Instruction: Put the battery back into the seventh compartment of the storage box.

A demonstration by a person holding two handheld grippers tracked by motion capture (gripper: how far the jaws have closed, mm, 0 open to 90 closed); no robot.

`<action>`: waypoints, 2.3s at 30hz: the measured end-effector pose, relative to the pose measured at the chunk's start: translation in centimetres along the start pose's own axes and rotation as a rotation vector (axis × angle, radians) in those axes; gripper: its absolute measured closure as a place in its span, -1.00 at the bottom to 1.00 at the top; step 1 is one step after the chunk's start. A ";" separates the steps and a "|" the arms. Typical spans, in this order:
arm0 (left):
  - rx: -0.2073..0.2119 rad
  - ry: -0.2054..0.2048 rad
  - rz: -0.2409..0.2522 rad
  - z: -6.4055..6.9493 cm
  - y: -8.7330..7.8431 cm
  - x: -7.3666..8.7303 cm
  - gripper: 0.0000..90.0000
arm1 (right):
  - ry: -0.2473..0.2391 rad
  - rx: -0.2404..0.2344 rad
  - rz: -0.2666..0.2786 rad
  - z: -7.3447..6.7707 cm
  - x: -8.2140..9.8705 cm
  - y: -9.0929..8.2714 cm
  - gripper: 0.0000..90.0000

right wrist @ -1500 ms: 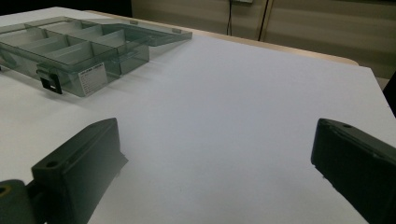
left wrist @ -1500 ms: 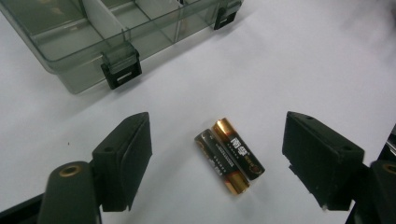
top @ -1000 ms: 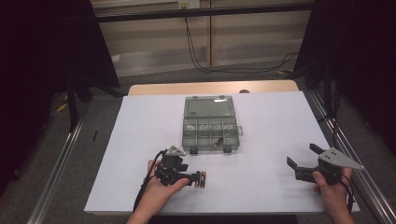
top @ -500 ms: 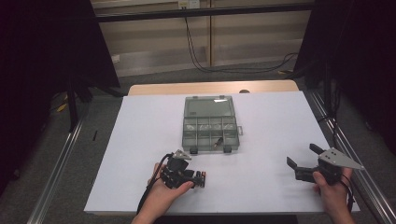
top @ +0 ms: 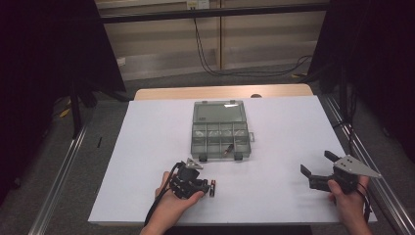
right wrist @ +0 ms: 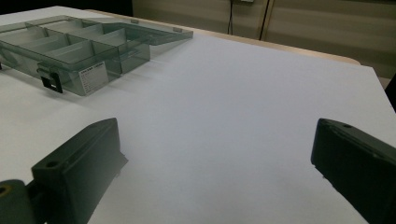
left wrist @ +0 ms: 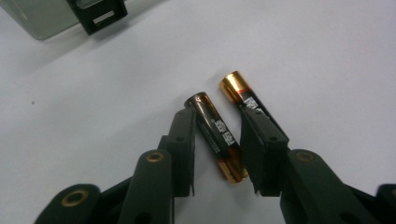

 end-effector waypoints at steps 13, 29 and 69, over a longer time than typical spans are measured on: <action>-0.063 0.050 0.005 0.1 0.0 0.1 0.71 | 0.002 0.001 0.000 0.0 0.0 0.1 -0.98; -0.006 0.031 0.045 0.5 -1.0 -1.7 0.71 | 0.005 0.001 0.003 0.0 0.0 0.0 -0.98; 0.070 0.014 0.101 1.1 -1.3 -8.9 0.71 | -0.002 -0.005 0.008 -0.1 0.0 0.0 -0.98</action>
Point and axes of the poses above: each handheld gripper's, and its own axes: y roughly forward along the jaws, x roughly out of its underside, z roughly to its right, the point moved 5 cm from there along y, roughly forward along the jaws, and after that the axes turned 15 degrees about -y, right-handed, at the moved point
